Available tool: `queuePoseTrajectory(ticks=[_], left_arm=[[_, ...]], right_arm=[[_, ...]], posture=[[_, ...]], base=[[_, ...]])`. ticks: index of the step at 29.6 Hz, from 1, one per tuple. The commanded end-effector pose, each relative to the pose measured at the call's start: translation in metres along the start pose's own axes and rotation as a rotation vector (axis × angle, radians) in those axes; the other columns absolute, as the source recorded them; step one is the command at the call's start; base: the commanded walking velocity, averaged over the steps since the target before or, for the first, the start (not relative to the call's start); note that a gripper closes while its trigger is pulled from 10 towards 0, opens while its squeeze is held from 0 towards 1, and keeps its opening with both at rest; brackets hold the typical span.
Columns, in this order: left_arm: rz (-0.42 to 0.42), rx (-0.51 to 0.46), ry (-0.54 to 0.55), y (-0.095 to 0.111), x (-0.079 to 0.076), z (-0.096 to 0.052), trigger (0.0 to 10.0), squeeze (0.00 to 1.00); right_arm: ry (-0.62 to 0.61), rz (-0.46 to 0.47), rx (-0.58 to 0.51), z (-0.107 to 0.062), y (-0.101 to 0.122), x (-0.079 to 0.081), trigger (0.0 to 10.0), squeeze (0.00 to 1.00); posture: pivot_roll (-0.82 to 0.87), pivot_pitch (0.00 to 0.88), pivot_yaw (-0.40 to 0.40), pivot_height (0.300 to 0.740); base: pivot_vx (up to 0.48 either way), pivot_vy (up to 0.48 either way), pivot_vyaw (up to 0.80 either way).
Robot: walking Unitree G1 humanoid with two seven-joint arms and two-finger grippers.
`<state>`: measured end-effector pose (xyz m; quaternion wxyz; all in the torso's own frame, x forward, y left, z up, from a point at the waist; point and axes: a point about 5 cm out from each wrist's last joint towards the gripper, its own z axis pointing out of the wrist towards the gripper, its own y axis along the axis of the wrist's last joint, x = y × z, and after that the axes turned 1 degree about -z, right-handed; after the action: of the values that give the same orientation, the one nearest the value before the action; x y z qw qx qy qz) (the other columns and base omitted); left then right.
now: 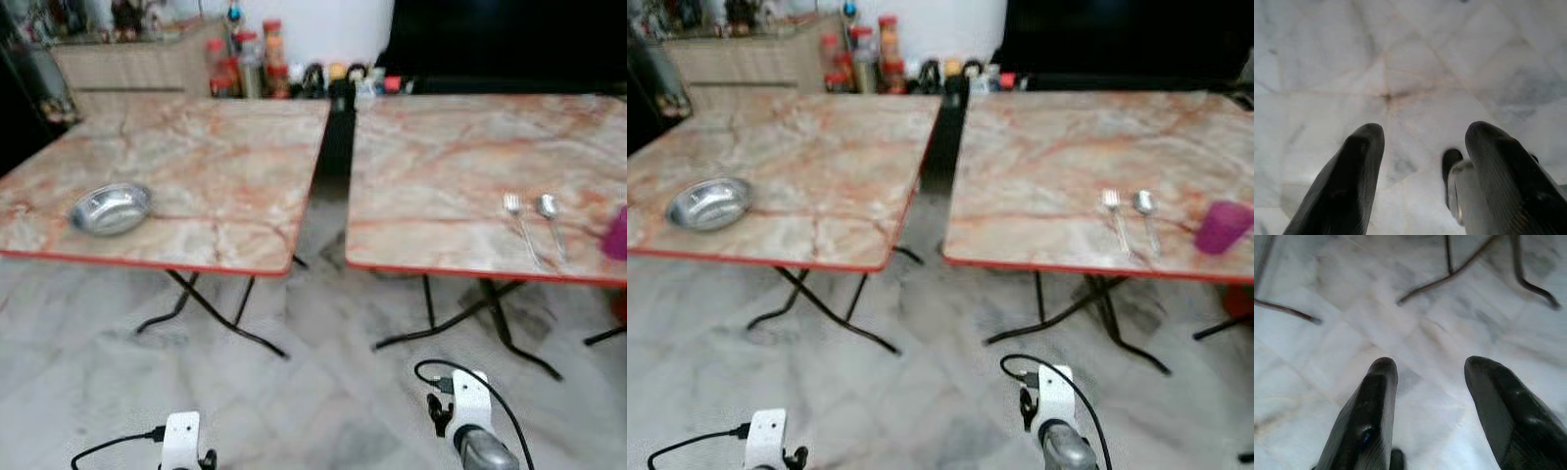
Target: Setting the table
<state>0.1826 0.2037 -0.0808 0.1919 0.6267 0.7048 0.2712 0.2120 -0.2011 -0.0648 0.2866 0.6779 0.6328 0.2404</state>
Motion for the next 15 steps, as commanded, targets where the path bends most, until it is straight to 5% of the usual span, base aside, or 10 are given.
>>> queuePoseTrajectory(ticks=[1, 11, 15], left_arm=[[0.007, 0.014, 0.016, -0.001, 0.005, 0.000, 10.0, 0.00], [0.005, 0.008, 0.012, 0.002, 0.007, 0.000, 10.0, 0.00], [0.006, 0.005, 0.008, 0.003, 0.004, 0.001, 10.0, 0.00]], right_arm=[[0.020, -0.008, 0.069, -0.003, -0.016, 0.009, 10.0, 0.00], [0.044, -0.037, 0.137, -0.008, -0.037, 0.012, 10.0, 0.00], [0.058, -0.058, 0.127, -0.008, -0.035, 0.014, 10.0, 0.00]], posture=[[-0.03, 0.000, 0.045, 0.740], [-0.03, 0.000, 0.049, 0.740], [-0.03, 0.000, 0.050, 0.740]], base=[[0.000, 0.000, 0.00], [0.000, 0.000, 0.00], [0.283, 0.000, 0.00]])
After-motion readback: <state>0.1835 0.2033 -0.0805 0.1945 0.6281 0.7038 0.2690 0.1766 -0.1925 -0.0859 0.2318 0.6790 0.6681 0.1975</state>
